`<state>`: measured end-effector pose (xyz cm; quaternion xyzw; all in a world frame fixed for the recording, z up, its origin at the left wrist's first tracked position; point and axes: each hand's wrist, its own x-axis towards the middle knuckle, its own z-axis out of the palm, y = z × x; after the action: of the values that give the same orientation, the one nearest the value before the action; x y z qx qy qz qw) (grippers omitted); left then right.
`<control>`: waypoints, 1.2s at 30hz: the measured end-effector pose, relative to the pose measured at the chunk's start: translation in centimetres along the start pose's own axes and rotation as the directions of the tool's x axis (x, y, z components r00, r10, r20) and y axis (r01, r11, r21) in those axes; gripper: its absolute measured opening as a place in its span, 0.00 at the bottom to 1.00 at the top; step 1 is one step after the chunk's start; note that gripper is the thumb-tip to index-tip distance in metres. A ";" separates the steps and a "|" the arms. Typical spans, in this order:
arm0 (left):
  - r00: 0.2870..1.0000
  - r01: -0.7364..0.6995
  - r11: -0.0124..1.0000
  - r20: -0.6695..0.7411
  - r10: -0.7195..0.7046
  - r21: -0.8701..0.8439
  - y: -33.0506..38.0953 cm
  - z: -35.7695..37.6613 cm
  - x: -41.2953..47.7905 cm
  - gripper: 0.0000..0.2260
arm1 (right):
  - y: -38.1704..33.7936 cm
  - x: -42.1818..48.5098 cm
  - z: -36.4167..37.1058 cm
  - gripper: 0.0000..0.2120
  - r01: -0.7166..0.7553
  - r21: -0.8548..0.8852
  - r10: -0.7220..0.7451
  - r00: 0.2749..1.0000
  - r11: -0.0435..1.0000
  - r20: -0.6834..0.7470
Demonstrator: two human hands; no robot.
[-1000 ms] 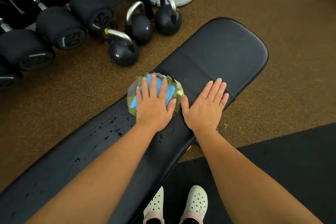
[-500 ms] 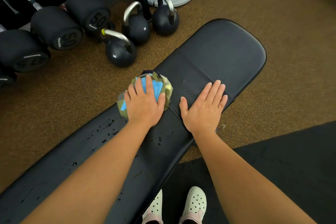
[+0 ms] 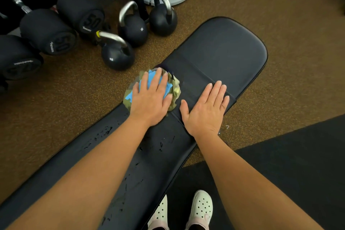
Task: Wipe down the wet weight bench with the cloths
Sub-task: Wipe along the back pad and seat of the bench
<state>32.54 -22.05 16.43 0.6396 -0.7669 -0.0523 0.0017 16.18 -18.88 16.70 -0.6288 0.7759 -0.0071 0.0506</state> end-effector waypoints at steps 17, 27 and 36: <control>0.977 -0.207 0.978 0.047 0.208 -0.030 -2.4 0.3 -1.6 0.26 | 0.0 0.0 0.1 0.45 -0.006 -0.024 0.006 1.000 1.000 0.012; 0.979 0.196 0.964 0.087 -0.183 -0.181 3.8 -0.2 -1.8 0.31 | 0.3 0.1 0.6 0.40 0.018 0.030 -0.017 0.999 0.999 -0.034; 0.995 0.084 0.656 0.029 -0.095 -0.750 5.3 -0.9 -3.6 0.26 | -0.5 0.5 -0.8 0.25 0.030 0.355 0.045 0.979 0.934 -0.201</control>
<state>28.09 -17.69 18.01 0.6193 -0.6448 -0.3594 0.2674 16.50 -19.46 17.46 -0.6021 0.7652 -0.2124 0.0832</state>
